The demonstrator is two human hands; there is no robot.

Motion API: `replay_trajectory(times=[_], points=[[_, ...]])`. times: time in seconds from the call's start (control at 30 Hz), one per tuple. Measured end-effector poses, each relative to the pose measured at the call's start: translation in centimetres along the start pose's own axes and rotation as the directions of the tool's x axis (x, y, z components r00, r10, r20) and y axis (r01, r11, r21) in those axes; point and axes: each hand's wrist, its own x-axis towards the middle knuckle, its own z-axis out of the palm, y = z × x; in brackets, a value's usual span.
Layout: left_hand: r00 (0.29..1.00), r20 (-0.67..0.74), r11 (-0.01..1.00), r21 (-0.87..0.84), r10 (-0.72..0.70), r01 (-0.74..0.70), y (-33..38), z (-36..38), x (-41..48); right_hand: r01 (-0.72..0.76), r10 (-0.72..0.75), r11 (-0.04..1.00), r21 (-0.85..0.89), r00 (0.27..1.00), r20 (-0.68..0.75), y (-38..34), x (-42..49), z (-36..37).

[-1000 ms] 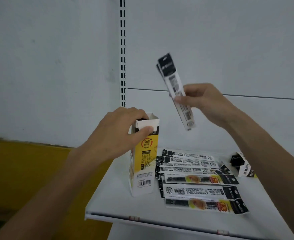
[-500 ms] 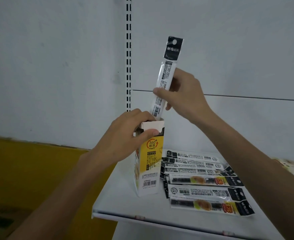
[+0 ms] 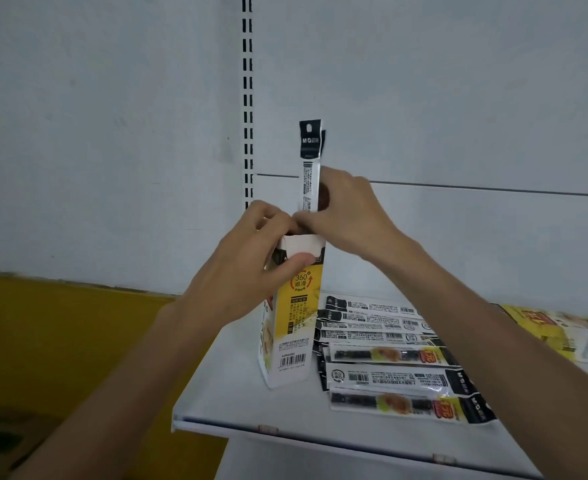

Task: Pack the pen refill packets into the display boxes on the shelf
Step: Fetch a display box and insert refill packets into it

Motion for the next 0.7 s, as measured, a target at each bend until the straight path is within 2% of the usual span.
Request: replay_trajectory(times=[0.1, 0.17, 0.23, 0.3, 0.37, 0.47, 0.57, 0.7], points=[[0.999, -0.029, 0.998, -0.052, -0.025, 0.024, -0.5, 0.1, -0.2, -0.116, 0.098, 0.966, 0.232, 0.991, 0.091, 0.5, 0.5, -1.5], [0.998, -0.047, 0.994, -0.096, -0.052, 0.047, -0.7, 0.2, -0.4, -0.122, 0.129, 0.915, 0.384, 0.992, 0.005, 0.6, 0.7, -2.0], [0.994, -0.065, 0.986, -0.146, -0.09, 0.08, -0.7, 0.4, -0.4, -0.085, 0.104, 0.937, 0.338, 0.994, -0.039, 0.7, 0.5, -1.7], [0.985, -0.062, 0.958, -0.247, -0.163, 0.143, -0.5, 0.5, -0.4, -0.094, 0.076, 0.966, 0.241, 0.993, 0.086, 1.0, -0.2, -0.7], [0.979, -0.036, 0.933, -0.313, -0.2, 0.179, -0.3, 0.7, -0.4, -0.144, 0.101, 0.958, 0.248, 0.979, 0.179, 1.3, -0.9, -0.3], [0.981, -0.038, 0.928, -0.334, -0.189, 0.166, -0.3, 0.8, -0.3, -0.145, 0.119, 0.925, 0.35, 0.988, 0.095, 1.3, -0.9, -0.9], [0.98, -0.039, 0.919, -0.358, -0.193, 0.167, -0.2, 0.8, -0.3, -0.057, 0.066, 0.961, 0.272, 0.997, -0.025, 0.6, -1.1, -1.1], [0.984, -0.061, 0.927, -0.35, -0.167, 0.136, -0.4, 1.0, -0.4, -0.058, 0.048, 0.992, 0.113, 0.994, 0.094, -0.1, -1.6, -0.5]])
